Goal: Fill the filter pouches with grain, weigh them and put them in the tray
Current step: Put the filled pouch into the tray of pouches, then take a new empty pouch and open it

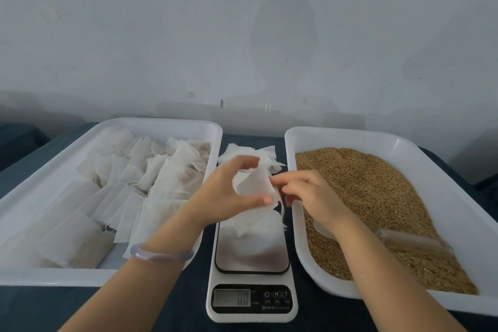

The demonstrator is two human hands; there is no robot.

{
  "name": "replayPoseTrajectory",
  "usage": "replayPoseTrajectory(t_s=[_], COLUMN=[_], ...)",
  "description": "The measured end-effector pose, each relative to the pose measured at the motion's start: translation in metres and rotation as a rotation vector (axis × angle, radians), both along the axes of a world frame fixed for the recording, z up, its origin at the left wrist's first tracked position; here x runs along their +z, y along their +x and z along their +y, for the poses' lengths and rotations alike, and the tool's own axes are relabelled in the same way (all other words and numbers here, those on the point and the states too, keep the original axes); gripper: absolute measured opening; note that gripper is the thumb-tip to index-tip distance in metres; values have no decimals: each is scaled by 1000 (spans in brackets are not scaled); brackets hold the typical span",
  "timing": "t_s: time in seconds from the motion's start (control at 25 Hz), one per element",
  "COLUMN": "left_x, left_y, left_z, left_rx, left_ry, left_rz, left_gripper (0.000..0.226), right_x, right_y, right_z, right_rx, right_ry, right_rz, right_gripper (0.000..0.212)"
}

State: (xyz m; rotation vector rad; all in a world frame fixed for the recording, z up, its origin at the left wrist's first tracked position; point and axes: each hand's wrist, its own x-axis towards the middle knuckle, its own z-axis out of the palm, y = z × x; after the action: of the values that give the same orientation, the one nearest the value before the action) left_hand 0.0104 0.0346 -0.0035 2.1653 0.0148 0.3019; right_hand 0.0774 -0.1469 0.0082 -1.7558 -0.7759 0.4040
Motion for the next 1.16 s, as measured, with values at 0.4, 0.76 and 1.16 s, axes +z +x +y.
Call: replayPoseTrajectory(t_s=[0.4,0.76,1.16], left_x=[3,12,9], left_y=[-3,-3,1], left_z=[-5,-2,-2], left_rx=[-228,-336,-387], left_ry=[-107,-144,-184], left_rz=[347,304,499], left_gripper=[46,25,36], right_x=[0,-2,-4], right_y=[-9,-7,-5], right_z=[4,2,3], right_rx=[11,153,155], right_ry=[85,-45,44], right_rz=[-404,-356,-279], right_gripper=[17,24,36])
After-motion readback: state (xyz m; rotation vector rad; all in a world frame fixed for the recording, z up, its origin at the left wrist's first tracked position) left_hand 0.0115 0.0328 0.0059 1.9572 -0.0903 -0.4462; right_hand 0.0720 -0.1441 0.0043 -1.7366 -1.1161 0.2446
